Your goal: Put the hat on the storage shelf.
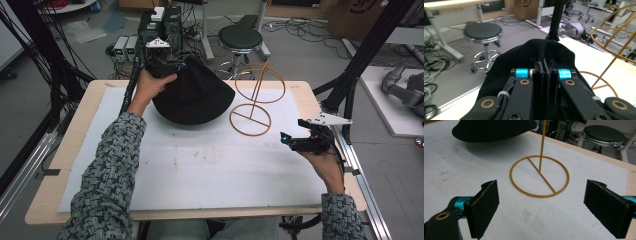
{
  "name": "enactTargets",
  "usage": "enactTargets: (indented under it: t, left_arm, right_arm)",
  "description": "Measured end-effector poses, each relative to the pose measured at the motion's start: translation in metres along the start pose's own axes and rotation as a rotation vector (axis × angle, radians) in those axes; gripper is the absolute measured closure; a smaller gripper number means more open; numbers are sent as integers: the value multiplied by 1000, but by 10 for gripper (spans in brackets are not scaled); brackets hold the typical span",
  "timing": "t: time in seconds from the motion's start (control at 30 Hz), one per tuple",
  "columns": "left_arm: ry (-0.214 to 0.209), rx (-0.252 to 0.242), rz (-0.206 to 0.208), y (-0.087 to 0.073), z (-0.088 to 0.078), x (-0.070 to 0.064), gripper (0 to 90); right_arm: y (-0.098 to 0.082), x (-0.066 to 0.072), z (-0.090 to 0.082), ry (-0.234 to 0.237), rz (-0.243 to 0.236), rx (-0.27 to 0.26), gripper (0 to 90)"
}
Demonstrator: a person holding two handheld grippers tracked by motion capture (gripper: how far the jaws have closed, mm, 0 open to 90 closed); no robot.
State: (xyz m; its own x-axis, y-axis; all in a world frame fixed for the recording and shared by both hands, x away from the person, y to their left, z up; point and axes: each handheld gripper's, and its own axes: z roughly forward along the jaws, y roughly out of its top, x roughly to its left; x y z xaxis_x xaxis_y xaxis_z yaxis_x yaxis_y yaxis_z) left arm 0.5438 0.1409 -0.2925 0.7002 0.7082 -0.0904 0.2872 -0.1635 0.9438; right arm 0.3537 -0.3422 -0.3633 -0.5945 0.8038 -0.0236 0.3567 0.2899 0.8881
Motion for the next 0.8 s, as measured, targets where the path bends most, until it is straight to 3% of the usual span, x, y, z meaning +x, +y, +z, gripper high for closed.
enactTargets:
  t: [0.27, 0.67, 0.8]
  left_arm:
    - [39, -37, 2, 13, -29, 11, 872]
    - [33, -132, -48, 31, -57, 18, 872]
    - [28, -156, -43, 36, -63, 18, 872]
  right_arm:
    - [2, 1, 3, 5, -2, -2, 126]
    - [4, 1, 5, 10, -3, -4, 126]
    - [4, 1, 5, 12, 2, -4, 126]
